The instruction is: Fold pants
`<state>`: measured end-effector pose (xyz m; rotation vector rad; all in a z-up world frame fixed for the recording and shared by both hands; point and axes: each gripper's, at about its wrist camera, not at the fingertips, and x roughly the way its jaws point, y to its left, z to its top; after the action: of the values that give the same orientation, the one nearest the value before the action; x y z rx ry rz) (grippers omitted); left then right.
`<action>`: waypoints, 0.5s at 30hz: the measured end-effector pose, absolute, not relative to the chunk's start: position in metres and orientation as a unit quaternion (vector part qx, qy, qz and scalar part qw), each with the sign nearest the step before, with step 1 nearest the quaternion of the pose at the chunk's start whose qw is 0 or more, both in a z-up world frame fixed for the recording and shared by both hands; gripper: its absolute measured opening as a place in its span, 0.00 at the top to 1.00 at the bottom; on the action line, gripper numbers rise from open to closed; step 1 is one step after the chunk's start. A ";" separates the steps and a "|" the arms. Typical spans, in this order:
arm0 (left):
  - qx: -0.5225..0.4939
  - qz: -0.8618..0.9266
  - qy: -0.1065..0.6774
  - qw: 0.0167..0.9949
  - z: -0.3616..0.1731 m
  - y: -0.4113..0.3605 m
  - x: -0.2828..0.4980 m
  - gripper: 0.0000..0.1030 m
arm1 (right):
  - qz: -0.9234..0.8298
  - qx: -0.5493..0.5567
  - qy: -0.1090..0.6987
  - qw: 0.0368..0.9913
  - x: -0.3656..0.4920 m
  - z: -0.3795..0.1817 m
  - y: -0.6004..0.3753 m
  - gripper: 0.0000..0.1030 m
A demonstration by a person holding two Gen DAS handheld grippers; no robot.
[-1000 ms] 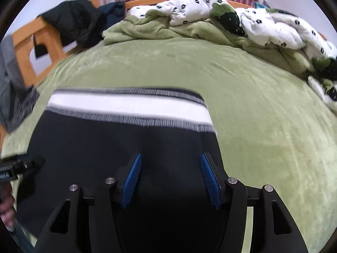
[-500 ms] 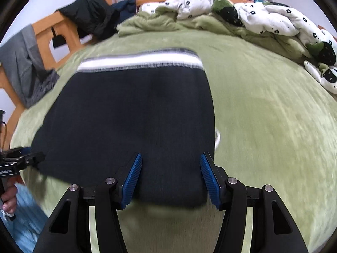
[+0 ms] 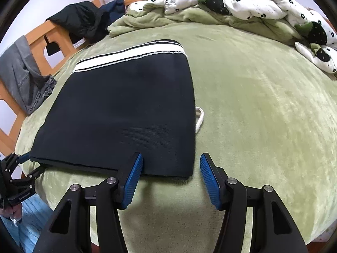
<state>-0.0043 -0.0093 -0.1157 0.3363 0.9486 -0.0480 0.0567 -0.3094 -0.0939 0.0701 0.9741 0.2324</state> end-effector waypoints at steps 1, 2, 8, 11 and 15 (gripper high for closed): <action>0.147 -0.029 0.450 0.880 -0.113 -0.010 -0.004 0.73 | 0.109 0.032 0.467 0.877 0.056 -0.094 -0.309 0.45; 0.122 -0.033 0.442 0.888 -0.109 -0.007 -0.004 0.86 | 0.107 0.033 0.468 0.877 0.056 -0.094 -0.309 0.45; -0.043 -0.020 0.449 0.892 -0.128 0.035 0.003 0.88 | 0.106 0.042 0.482 0.869 0.059 -0.103 -0.308 0.45; -0.029 -0.036 0.454 0.890 -0.123 0.038 -0.009 0.85 | 0.107 0.035 0.493 0.863 0.060 -0.110 -0.304 0.45; -0.061 -0.053 0.455 0.887 -0.106 0.052 -0.027 0.75 | 0.118 0.041 0.459 0.880 0.057 -0.091 -0.306 0.45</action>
<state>-0.0272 0.0521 -0.1062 -0.1261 0.9449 -0.1108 0.0566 -0.3064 -0.0914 0.0860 0.9560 0.2465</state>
